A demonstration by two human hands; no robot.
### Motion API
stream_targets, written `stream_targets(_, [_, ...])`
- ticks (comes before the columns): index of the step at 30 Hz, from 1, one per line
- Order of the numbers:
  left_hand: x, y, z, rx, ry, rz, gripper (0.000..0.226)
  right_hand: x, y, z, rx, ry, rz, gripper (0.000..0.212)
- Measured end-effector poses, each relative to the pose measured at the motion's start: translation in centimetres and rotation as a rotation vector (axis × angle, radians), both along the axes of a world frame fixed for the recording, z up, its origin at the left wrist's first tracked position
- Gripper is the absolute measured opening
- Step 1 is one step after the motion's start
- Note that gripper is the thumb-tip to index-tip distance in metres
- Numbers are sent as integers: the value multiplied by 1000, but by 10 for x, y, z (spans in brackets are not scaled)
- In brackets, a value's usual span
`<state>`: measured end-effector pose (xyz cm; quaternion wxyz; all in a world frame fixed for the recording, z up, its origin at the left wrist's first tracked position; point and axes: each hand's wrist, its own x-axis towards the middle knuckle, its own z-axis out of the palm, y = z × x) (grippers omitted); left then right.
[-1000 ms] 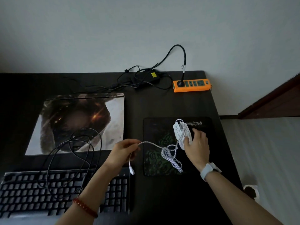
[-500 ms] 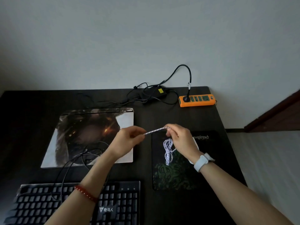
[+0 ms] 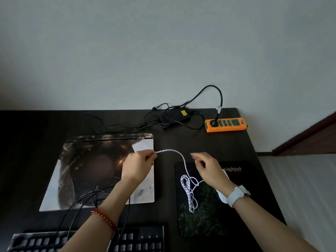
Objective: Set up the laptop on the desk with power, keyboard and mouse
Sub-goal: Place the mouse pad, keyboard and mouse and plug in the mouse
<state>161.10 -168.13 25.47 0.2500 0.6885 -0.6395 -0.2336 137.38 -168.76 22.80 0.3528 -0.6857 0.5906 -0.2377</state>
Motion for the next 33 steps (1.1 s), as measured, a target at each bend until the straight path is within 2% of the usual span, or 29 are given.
stream_targets(3, [2,-4,-8,18,170,-51,25,20,-20,10,49,-185,-89,27])
stream_targets(6, [-1,-6,-13,18,369,6,21,39,-35,18,121,-260,-46,25])
stream_targets(10, [-7,-11,-15,47,672,254,11,56,-26,12,255,-158,206,23])
stream_targets(13, [-10,-10,-19,135,898,403,24,60,-13,-2,268,-41,293,20])
stream_targets(15, [-11,-9,-27,205,963,453,31,60,-10,-11,265,-30,282,17])
stream_targets(19, [-13,-1,-43,283,878,417,16,59,-25,-13,259,-220,-11,23])
stream_targets(22, [-19,6,-53,345,819,355,10,69,-39,-11,310,-347,-95,25])
stream_targets(29, [-28,5,-58,321,661,238,8,84,-46,-29,262,-175,-28,17])
stream_targets(33, [-30,5,-65,291,627,199,15,84,-45,-39,185,-102,46,12])
